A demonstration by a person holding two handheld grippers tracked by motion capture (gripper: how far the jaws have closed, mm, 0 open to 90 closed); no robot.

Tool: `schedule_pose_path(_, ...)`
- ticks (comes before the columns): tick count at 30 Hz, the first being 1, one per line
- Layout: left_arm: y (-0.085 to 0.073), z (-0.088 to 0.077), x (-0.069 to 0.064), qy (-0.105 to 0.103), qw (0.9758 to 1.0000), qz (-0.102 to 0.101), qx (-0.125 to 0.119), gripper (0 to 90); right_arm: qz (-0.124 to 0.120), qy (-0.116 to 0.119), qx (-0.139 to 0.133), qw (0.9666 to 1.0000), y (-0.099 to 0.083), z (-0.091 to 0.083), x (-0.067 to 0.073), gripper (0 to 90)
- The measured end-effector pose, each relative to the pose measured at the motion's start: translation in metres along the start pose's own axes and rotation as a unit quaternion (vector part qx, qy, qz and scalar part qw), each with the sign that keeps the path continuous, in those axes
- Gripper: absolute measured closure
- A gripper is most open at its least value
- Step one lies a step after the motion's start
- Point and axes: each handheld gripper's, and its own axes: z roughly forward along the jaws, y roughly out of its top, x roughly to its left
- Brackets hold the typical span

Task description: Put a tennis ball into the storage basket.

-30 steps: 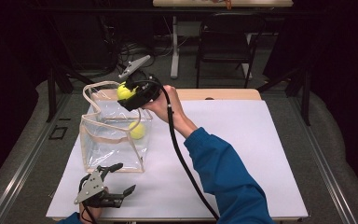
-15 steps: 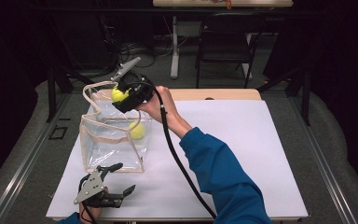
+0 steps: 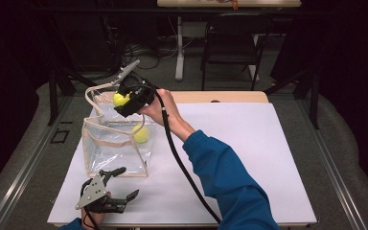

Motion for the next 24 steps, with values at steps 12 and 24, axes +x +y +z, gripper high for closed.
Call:
schedule_pose_path(12, 0.0, 0.0, 0.0, -0.001, 1.0, -0.001, 0.0, 16.1, -0.01, 0.003, 0.015, 0.9998, 0.002, 0.009, 0.002, 26.3)
schedule_pose_path(24, 0.0, -0.001, 0.001, -0.002, 1.0, -0.001, 0.0, 16.1, -0.01, 0.004, 0.032, 0.9994, 0.001, 0.021, 0.001, 26.1)
